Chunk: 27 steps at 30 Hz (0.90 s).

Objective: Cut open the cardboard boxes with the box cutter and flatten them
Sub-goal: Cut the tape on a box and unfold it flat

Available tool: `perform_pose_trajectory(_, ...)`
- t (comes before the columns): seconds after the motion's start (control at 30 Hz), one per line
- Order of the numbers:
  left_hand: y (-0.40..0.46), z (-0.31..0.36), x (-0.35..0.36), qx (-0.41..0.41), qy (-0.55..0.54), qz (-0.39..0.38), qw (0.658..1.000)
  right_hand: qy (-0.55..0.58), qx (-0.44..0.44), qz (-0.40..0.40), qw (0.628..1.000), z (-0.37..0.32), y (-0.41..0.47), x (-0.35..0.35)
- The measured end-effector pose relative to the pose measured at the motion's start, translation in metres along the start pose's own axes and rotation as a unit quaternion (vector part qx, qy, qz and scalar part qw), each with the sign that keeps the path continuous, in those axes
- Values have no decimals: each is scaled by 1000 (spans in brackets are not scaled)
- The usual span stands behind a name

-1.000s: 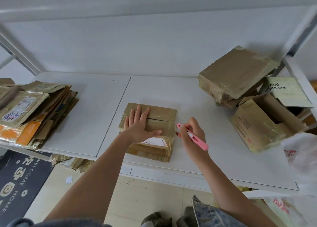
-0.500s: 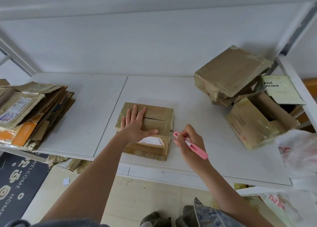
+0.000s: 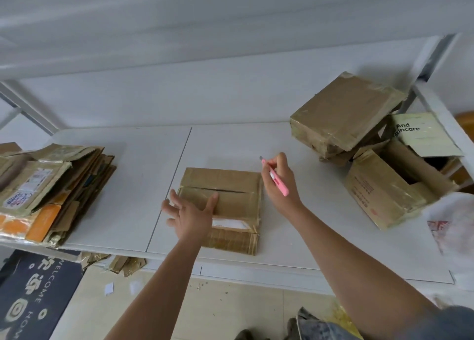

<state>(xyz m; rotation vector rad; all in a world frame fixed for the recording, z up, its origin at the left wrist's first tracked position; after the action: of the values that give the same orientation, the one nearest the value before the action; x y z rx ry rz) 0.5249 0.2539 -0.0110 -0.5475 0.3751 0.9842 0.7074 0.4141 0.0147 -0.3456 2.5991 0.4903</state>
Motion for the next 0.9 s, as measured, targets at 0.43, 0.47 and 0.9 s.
perform_pose_trajectory(0.43,-22,56,66,174,303,-154,924,68,58,120,989,28,-41,-41)
perform_pose_trajectory(0.47,-20,58,67,194,288,-192,918,73,55,112,990,29,-37,-44)
perform_pose_trajectory(0.9,-12,42,56,228,163,-381,881,194,139,-17,971,51,-39,-14)
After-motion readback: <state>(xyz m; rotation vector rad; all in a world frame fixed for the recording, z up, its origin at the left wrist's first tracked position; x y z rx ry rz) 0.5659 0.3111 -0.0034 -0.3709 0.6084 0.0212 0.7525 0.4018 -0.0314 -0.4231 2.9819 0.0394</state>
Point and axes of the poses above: each hand's wrist, its own y-axis towards the middle knuckle, its own x-axis out of the palm, z = x × y, the point moved 7 cm from there along y, towards the middle knuckle, and after that the axes turned 15 degrees about -y, right-handed, at the moved point
